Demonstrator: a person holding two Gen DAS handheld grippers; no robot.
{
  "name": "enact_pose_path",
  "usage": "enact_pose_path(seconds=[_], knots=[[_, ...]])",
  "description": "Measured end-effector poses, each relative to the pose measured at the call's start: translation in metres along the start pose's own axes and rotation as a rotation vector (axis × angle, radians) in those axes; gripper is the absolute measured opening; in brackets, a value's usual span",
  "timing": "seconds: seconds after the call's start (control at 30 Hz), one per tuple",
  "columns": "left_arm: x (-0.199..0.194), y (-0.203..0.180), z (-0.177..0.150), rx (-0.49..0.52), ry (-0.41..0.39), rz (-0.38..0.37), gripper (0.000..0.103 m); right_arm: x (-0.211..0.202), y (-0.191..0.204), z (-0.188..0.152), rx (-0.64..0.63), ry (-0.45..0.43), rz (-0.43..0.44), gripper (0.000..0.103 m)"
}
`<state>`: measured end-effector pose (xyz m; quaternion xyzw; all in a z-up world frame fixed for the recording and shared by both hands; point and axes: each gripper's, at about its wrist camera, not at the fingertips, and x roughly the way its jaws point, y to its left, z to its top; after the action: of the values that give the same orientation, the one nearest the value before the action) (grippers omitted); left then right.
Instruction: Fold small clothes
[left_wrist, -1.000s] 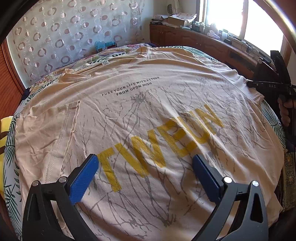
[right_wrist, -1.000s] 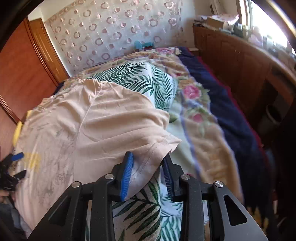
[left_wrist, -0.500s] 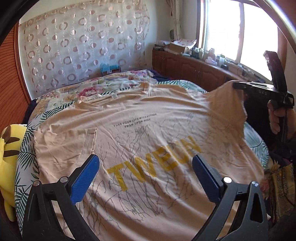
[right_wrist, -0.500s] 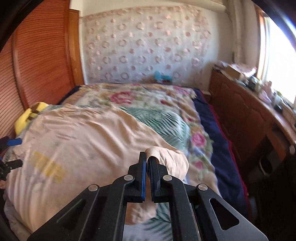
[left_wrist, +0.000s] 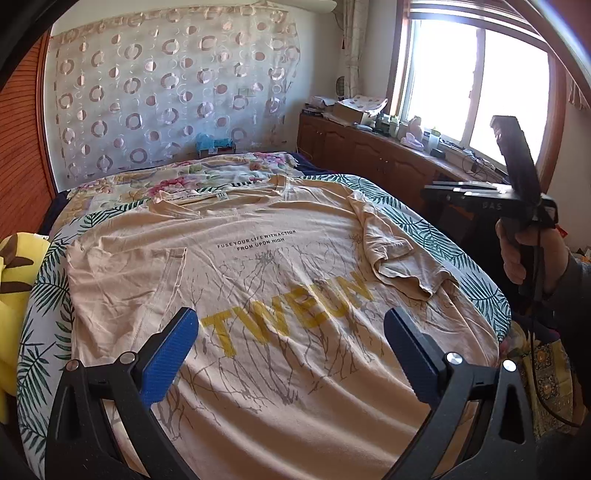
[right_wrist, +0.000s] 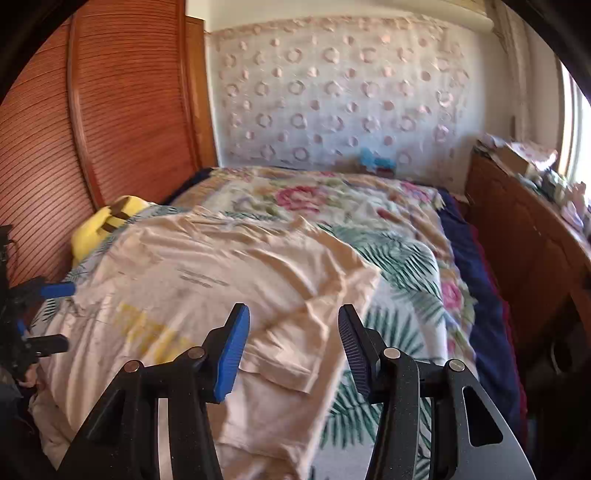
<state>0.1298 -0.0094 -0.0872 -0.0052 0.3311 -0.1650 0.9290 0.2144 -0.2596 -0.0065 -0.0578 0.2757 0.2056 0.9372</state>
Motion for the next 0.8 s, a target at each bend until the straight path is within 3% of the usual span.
enact_pose_path(seconds=[0.13,0.37,0.43,0.5,0.8], knots=[[0.0,0.001,-0.003,-0.009,0.0,0.006,0.101,0.033,0.0,-0.003,0.062,0.097,0.047,0.052],[-0.003,0.003,-0.01,-0.014,0.002,0.01,0.101,0.073,0.003,-0.012,0.045,0.213,0.037,0.049],[-0.003,0.004,-0.011,-0.021,0.005,0.01,0.101,0.077,0.008,-0.014,0.027,0.214,0.024,0.045],[-0.002,0.005,-0.011,-0.03,0.007,0.011,0.101,0.078,0.011,-0.012,0.009,0.208,0.016,0.032],[-0.002,0.006,-0.012,-0.04,0.006,0.006,0.101,0.086,0.027,-0.011,-0.084,0.228,-0.033,0.015]])
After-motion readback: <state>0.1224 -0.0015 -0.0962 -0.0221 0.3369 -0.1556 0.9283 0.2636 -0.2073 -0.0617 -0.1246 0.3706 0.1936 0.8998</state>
